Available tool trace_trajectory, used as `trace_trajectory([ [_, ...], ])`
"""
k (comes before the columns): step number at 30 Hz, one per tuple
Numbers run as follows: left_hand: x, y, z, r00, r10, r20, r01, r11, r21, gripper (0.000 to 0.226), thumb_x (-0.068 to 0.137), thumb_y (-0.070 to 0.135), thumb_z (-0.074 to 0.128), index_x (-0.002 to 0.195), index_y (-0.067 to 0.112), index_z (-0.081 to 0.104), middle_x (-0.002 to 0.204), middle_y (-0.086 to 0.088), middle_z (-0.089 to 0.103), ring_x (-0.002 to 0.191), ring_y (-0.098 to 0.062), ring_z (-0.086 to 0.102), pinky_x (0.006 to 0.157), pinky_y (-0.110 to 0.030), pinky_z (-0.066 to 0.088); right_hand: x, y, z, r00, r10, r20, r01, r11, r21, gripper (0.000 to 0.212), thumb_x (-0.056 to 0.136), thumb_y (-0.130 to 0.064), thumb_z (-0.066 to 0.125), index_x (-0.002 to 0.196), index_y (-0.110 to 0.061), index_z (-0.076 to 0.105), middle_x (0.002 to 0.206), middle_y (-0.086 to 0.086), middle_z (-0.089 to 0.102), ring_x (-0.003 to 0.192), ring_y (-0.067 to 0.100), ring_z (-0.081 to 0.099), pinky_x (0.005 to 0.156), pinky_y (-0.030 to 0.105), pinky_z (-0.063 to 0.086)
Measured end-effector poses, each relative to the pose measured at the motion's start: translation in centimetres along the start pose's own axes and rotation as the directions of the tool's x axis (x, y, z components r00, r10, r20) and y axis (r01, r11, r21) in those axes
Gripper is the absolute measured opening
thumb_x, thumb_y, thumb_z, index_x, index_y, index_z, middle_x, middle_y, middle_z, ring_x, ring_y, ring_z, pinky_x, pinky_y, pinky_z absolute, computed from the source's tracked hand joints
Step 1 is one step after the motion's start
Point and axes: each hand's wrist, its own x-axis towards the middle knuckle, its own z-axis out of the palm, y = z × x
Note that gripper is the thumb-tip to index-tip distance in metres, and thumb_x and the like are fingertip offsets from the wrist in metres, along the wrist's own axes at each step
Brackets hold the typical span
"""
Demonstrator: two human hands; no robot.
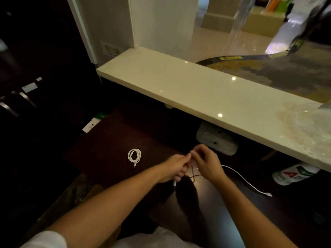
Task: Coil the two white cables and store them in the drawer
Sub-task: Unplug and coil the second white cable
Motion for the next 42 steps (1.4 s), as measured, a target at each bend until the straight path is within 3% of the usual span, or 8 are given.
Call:
trace_trajectory([
  [5, -1.4, 4.1, 0.2, 0.925, 0.169, 0.342, 0.022, 0.872, -0.489, 0.039, 0.101, 0.042, 0.036, 0.077, 0.017, 0.054, 0.045, 0.009, 0.029, 0.033, -0.004, 0.025, 0.036, -0.02, 0.013, -0.1, -1.1, -2.1, 1.0, -0.004, -0.004, 0.005, 0.978, 0.208, 0.022, 0.097, -0.024, 0.055, 0.079, -0.023, 0.068, 0.067, -0.008, 0.064, 0.065, 0.004, 0.056, 0.063, 0.024, 0.044],
  [11, -1.4, 5.8, 0.9, 0.905, 0.325, 0.273, -0.091, 0.776, -0.624, 0.026, 0.098, 0.01, 0.039, 0.111, 0.003, 0.06, 0.07, 0.0, 0.06, 0.049, -0.009, 0.049, 0.045, -0.02, 0.036, -3.8, -1.6, -1.1, 1.0, 0.016, -0.018, -0.012, 0.984, 0.18, 0.026, 0.098, -0.017, 0.053, 0.082, -0.028, 0.07, 0.065, -0.017, 0.064, 0.061, -0.003, 0.055, 0.061, 0.015, 0.042],
  [16, 0.0, 5.5, 0.9, 0.899, 0.382, 0.215, -0.235, 0.834, -0.499, 0.053, 0.082, -0.022, 0.035, 0.129, -0.002, 0.051, 0.124, -0.019, 0.066, 0.125, -0.031, 0.058, 0.111, -0.042, 0.037, -6.6, -2.0, -2.2, 0.997, 0.039, 0.069, -0.036, 0.999, -0.038, 0.022, 0.096, -0.022, 0.056, 0.084, -0.013, 0.072, 0.063, -0.006, 0.062, 0.061, 0.001, 0.056, 0.062, 0.023, 0.043],
  [22, -0.6, 4.0, 1.2, 0.888, 0.324, 0.326, -0.373, 0.922, 0.098, 0.062, 0.08, -0.028, 0.034, 0.133, 0.001, 0.048, 0.133, -0.016, 0.059, 0.13, -0.019, 0.051, 0.108, -0.031, 0.04, -7.2, -4.7, -6.3, 0.984, -0.039, 0.172, 0.068, 0.984, -0.165, 0.02, 0.095, -0.025, 0.058, 0.086, -0.013, 0.072, 0.061, -0.013, 0.059, 0.057, 0.001, 0.055, 0.057, 0.018, 0.042],
  [27, -2.2, 3.6, 3.5, 0.906, 0.136, 0.401, -0.204, 0.97, 0.131, 0.052, 0.053, -0.014, 0.038, 0.101, -0.009, 0.057, 0.1, -0.018, 0.064, 0.113, -0.038, 0.061, 0.092, -0.03, 0.036, -5.3, -7.0, -8.6, 0.984, -0.13, 0.124, 0.146, 0.981, -0.131, 0.013, 0.091, -0.019, 0.064, 0.081, -0.013, 0.071, 0.07, -0.005, 0.067, 0.065, 0.01, 0.064, 0.06, 0.025, 0.051],
  [32, -4.1, 4.6, 3.8, 0.762, 0.145, 0.631, -0.167, 0.986, -0.026, 0.033, 0.078, 0.005, 0.036, 0.096, -0.005, 0.062, 0.095, -0.023, 0.067, 0.112, -0.05, 0.054, 0.11, -0.046, 0.036, -3.6, -6.1, -9.1, 0.996, -0.079, 0.045, 0.078, 0.997, 0.016, 0.011, 0.082, -0.022, 0.076, 0.074, -0.016, 0.072, 0.068, 0.006, 0.071, 0.062, 0.01, 0.065, 0.062, 0.025, 0.051],
  [36, -4.6, 5.3, 2.6, 0.774, 0.219, 0.594, -0.074, 0.963, -0.258, 0.047, 0.092, 0.034, 0.033, 0.096, -0.005, 0.059, 0.082, -0.025, 0.07, 0.101, -0.045, 0.062, 0.105, -0.043, 0.04, -2.7, -3.0, -8.2, 0.999, -0.009, -0.045, 0.016, 0.989, 0.148, 0.024, 0.084, -0.04, 0.069, 0.074, -0.019, 0.073, 0.066, 0.006, 0.068, 0.064, 0.01, 0.06, 0.064, 0.037, 0.048],
  [42, -5.4, 7.3, 2.1, 0.796, 0.377, 0.473, -0.113, 0.861, -0.496, 0.073, 0.091, 0.059, 0.036, 0.106, -0.007, 0.063, 0.104, -0.028, 0.069, 0.111, -0.042, 0.061, 0.107, -0.044, 0.04, -5.3, -1.3, -1.5, 0.979, 0.2, -0.023, -0.182, 0.929, 0.323, 0.034, 0.097, -0.014, 0.054, 0.064, -0.009, 0.062, 0.042, -0.017, 0.052, 0.043, -0.004, 0.046, 0.053, 0.022, 0.037],
])
